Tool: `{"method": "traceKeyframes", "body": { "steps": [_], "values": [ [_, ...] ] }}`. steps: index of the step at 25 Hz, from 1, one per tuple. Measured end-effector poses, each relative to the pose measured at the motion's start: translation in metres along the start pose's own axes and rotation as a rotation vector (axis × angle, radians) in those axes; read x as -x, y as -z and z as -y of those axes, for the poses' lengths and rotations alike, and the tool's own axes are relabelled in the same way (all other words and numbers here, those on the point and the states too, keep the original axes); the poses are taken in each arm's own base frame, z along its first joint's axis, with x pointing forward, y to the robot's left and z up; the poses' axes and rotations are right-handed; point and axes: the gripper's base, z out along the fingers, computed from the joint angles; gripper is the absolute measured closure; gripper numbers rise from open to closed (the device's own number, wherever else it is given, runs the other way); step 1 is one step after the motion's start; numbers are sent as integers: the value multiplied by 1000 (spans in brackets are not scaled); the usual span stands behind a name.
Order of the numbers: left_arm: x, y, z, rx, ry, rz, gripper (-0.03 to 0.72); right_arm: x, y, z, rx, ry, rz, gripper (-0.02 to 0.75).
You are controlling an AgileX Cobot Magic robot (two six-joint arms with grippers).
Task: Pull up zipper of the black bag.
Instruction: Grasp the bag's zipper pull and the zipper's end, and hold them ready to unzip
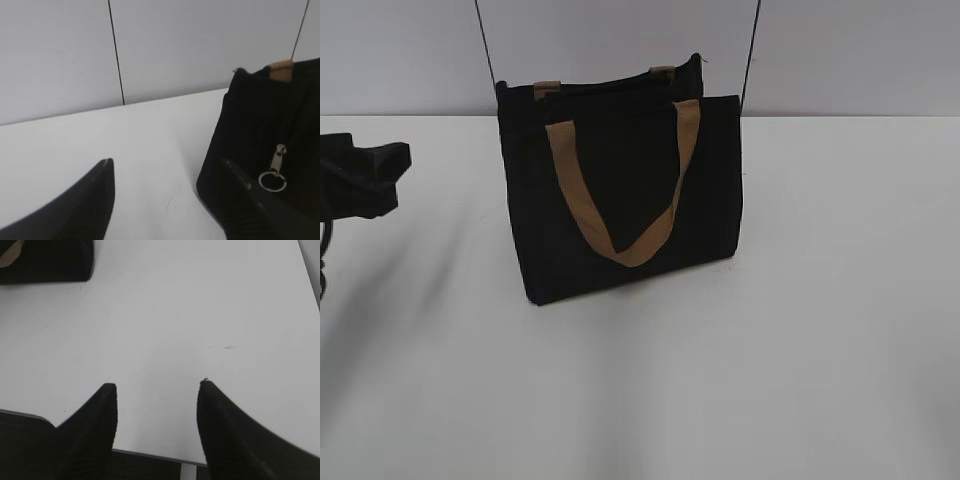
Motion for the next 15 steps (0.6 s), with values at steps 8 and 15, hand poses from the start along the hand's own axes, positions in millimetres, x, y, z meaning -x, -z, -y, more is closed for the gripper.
{"method": "traceKeyframes", "body": {
  "steps": [8, 15],
  "values": [
    [-50, -42, 7, -46, -5, 47, 204, 0, 0, 0, 0, 0, 0, 342],
    [-80, -62, 16, -130, 32, 51, 204, 0, 0, 0, 0, 0, 0, 342]
  ]
}}
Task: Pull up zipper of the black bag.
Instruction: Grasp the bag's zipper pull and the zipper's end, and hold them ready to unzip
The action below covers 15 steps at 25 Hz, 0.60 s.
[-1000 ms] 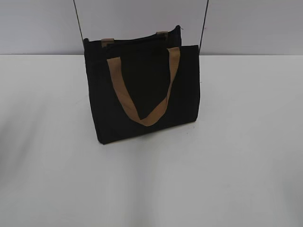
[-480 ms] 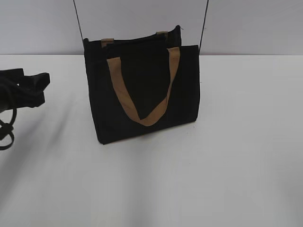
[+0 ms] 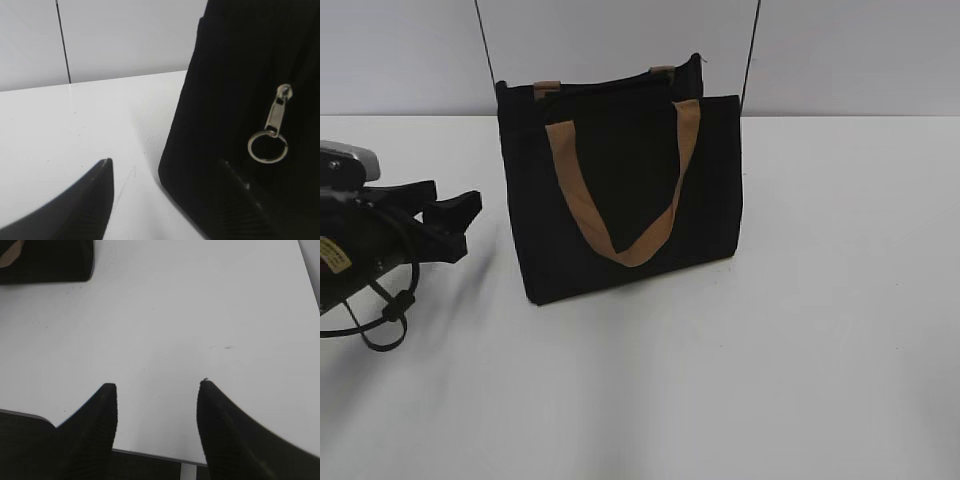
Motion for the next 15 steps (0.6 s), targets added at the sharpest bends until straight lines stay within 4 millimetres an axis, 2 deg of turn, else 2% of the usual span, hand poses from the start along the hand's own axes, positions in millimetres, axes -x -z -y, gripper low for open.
{"method": "traceKeyframes", "body": {
  "steps": [3, 8, 15],
  "values": [
    [-6, -11, 1, -33, -3, -17, 204, 0, 0, 0, 0, 0, 0, 342],
    [-14, -30, 12, -186, -35, -76, 204, 0, 0, 0, 0, 0, 0, 342],
    [-29, -43, 18, -268, -43, -124, 217, 0, 0, 0, 0, 0, 0, 342]
  ]
}}
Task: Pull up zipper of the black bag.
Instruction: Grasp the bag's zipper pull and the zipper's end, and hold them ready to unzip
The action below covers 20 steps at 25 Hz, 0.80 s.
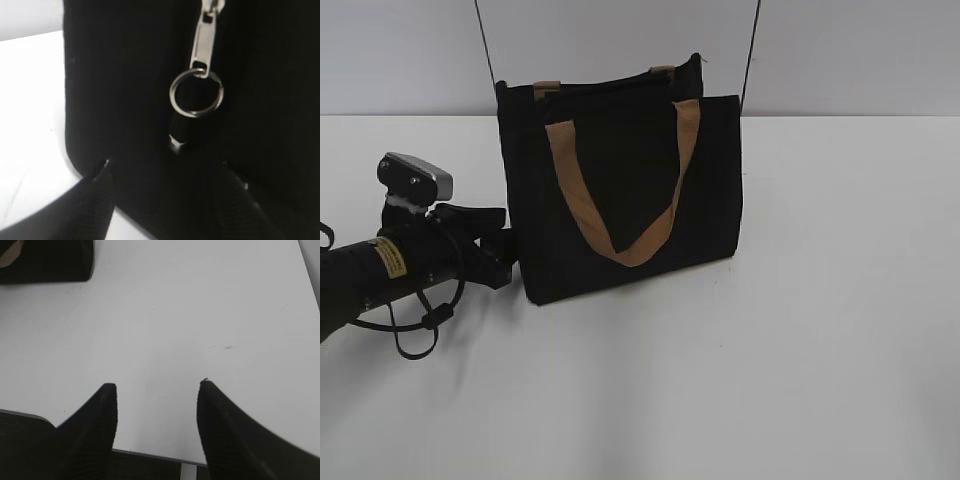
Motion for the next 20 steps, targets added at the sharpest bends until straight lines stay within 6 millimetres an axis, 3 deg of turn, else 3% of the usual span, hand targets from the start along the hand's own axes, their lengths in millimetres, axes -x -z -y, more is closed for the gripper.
{"method": "traceKeyframes", "body": {
  "steps": [10, 20],
  "values": [
    [-1, -19, -6, -12, 3, 20, 263, 0, 0, 0, 0, 0, 0, 342],
    [-1, -21, -6, -16, 7, 35, 367, 0, 0, 0, 0, 0, 0, 342]
  ]
}}
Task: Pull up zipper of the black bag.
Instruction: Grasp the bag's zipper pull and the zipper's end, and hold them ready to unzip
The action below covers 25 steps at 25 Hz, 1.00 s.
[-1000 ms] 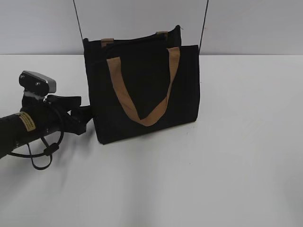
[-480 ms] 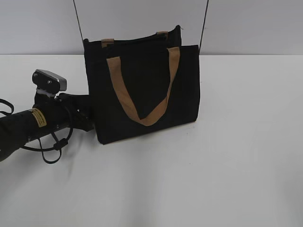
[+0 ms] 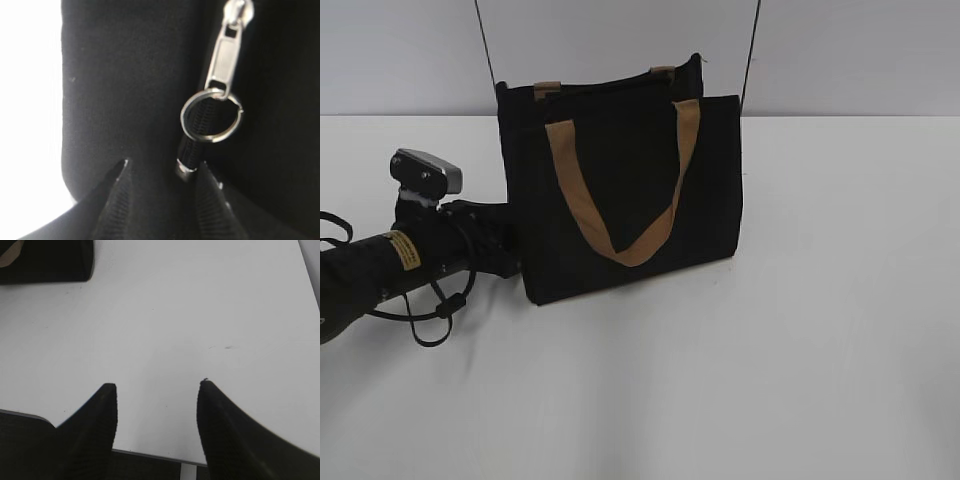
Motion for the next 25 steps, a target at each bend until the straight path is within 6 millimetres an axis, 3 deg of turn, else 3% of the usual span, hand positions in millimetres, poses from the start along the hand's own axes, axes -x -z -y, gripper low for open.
{"method": "traceKeyframes", "body": {
  "steps": [11, 19, 25],
  "values": [
    [-1, 0, 0, 0, 3, 3, 601, 0, 0, 0, 0, 0, 0, 342],
    [0, 0, -4, 44, 31, 12, 699, 0, 0, 0, 0, 0, 0, 342],
    [3, 0, -4, 45, 45, 17, 701, 1, 0, -3, 29, -16, 9, 342]
  ]
}}
